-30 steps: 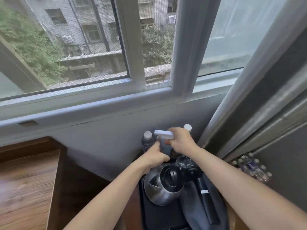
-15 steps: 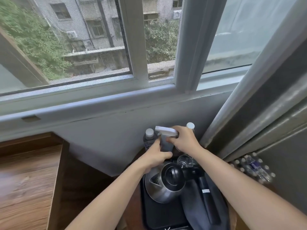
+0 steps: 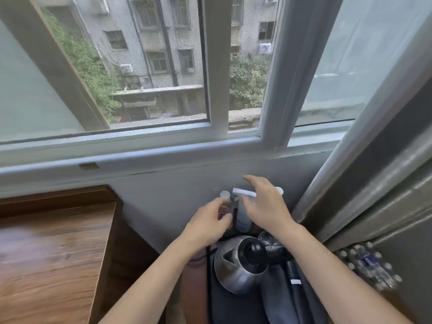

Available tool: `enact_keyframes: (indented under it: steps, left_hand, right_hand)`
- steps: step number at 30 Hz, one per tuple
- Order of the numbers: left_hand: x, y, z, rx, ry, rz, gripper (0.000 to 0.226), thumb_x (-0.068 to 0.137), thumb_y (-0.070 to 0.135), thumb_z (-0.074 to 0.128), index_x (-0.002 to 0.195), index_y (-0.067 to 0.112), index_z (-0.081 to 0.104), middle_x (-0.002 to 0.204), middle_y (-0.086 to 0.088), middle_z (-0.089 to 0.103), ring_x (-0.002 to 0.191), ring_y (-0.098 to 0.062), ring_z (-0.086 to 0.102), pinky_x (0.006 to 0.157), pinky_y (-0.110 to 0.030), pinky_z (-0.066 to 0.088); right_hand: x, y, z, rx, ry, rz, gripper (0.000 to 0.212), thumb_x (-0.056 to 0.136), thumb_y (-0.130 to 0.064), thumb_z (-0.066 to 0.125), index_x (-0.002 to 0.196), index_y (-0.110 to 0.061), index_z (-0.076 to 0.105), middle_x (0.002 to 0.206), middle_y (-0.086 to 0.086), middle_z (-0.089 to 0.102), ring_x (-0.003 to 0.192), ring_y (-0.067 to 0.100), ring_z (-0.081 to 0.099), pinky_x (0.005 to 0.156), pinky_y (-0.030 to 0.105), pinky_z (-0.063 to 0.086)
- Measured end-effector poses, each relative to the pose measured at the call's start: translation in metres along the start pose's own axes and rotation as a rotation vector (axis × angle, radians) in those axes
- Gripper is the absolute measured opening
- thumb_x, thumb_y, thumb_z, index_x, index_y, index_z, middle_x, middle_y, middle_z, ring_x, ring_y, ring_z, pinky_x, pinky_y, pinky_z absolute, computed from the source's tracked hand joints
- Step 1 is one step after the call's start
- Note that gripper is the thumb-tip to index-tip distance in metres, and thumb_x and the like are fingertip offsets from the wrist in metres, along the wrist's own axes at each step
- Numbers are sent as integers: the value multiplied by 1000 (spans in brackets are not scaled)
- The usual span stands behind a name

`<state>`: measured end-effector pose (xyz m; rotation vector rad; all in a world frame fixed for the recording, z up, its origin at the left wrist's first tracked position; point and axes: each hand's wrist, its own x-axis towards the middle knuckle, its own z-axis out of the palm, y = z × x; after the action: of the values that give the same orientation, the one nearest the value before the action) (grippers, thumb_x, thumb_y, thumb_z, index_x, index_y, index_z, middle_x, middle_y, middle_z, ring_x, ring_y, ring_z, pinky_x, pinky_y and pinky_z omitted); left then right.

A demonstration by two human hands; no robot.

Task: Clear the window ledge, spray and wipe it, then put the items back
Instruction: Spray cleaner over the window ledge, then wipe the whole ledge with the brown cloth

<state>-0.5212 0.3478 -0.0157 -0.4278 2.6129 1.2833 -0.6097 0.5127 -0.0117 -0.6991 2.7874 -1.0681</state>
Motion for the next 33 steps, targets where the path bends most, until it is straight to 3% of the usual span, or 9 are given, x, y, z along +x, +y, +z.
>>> enact_keyframes:
  steps: [4, 8, 12, 15, 17, 19, 22, 26, 33]
  left_hand:
    - [-37, -6, -34, 141, 210, 56, 37, 100, 32, 56, 137, 31, 58, 134, 13, 65, 125, -7, 60, 108, -35, 46]
    - [-72, -32, -72, 294, 377, 36, 35, 102, 35, 55, 137, 29, 59, 137, 11, 64, 130, -11, 57, 108, -36, 46]
    - [-111, -67, -106, 265, 490, -47, 32, 102, 29, 56, 133, 23, 63, 134, 7, 66, 129, -14, 58, 108, -31, 43]
    - [-148, -93, -130, 219, 585, -114, 29, 102, 27, 57, 129, 21, 68, 127, 6, 70, 122, -12, 61, 100, -23, 42]
    - [-172, -114, -143, 187, 643, -154, 28, 100, 29, 56, 122, 21, 71, 120, 6, 73, 116, -13, 65, 100, -26, 47]
    - [-197, -139, -156, 140, 687, -192, 25, 99, 26, 58, 119, 18, 72, 117, 3, 74, 114, -15, 66, 100, -33, 50]
    - [-239, -173, -177, 91, 750, -242, 22, 99, 18, 62, 119, 16, 71, 117, 1, 73, 113, -15, 67, 99, -31, 51]
    - [-299, -219, -207, 78, 809, -299, 23, 99, 22, 62, 120, 19, 70, 117, 4, 72, 112, -14, 66, 98, -33, 51]
    - [-399, -301, -259, 78, 854, -366, 28, 101, 24, 59, 126, 21, 68, 122, 4, 72, 111, -16, 67, 95, -31, 52]
  right_hand:
    - [-2, -46, -6, -5, 25, -101, 44, 97, -20, 68, 139, -13, 61, 137, 2, 63, 132, 20, 55, 112, 34, 43]
    - [0, -95, 5, -66, -76, -183, 43, 99, -29, 64, 141, -18, 60, 138, 2, 62, 131, 21, 56, 109, 35, 42]
    - [-4, -147, 31, -114, -172, -278, 40, 99, -34, 62, 136, -19, 62, 134, 3, 64, 128, 24, 58, 105, 36, 44]
    - [-17, -189, 54, -115, -239, -354, 37, 101, -35, 60, 134, -19, 64, 132, 2, 65, 126, 23, 58, 104, 36, 46]
    - [-29, -216, 70, -115, -280, -409, 37, 102, -37, 59, 134, -20, 63, 133, 1, 64, 126, 22, 58, 103, 34, 46]
    - [-42, -246, 88, -122, -334, -461, 37, 103, -36, 58, 136, -21, 63, 132, 0, 64, 125, 21, 58, 101, 30, 45]
    - [-64, -289, 119, -130, -397, -514, 38, 103, -36, 57, 138, -21, 62, 132, 1, 64, 121, 21, 59, 98, 29, 45]
    - [-95, -346, 165, -146, -465, -562, 38, 103, -37, 54, 138, -22, 61, 135, 2, 62, 124, 24, 59, 102, 36, 49]
    - [-154, -439, 251, -209, -517, -605, 38, 103, -40, 55, 136, -23, 62, 137, 0, 61, 124, 20, 59, 97, 30, 48]
